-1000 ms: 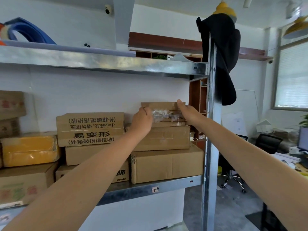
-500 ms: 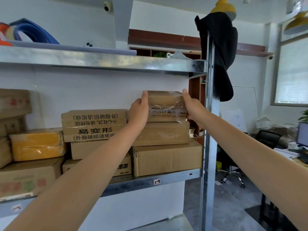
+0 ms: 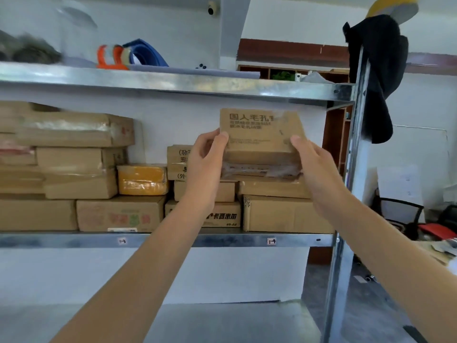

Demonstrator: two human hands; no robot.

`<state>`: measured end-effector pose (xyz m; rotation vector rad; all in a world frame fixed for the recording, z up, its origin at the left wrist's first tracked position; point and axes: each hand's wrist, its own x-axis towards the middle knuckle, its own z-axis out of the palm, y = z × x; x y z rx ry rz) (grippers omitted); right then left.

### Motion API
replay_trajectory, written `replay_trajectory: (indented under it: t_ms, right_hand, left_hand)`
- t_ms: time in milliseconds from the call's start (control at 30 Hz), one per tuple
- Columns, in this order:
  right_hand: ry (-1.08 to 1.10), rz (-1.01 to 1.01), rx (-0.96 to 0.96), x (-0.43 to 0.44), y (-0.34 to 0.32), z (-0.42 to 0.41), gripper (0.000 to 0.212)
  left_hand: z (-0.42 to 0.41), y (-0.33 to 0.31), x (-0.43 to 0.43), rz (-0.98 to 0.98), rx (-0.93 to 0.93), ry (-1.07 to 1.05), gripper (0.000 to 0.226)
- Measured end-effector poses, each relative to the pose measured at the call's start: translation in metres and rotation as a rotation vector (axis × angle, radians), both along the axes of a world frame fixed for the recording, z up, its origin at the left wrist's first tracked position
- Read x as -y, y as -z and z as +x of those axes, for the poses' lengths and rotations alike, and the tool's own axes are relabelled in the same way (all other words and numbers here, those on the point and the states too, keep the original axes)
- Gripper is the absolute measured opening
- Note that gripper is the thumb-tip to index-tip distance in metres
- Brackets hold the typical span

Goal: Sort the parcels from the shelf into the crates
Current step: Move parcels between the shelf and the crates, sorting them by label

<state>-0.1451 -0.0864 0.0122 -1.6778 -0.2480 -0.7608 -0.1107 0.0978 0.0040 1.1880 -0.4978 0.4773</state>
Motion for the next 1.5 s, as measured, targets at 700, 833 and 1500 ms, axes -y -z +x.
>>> replay_trajectory:
  t_ms: [700,833,1500]
  right_hand:
    - [-0.352,-0.170,-0.161,-0.190,0.127,-0.037,0.041]
    - [-0.432,-0.215,-0.222,-0.219,0.139,-0.034,0.027]
    - [-0.662,-0.037,-0.437,-0.329,0.157,-0.028,0.050]
  left_hand:
    - [-0.130,0.132,-0.201,0.314,-0.130,-0.714,0.019]
    - [-0.146,0.138,-0.225,0.435,-0.163,-0.937,0.019]
    - [-0.194,0.179,-0.308,0.033,-0.412,-0.850,0.024]
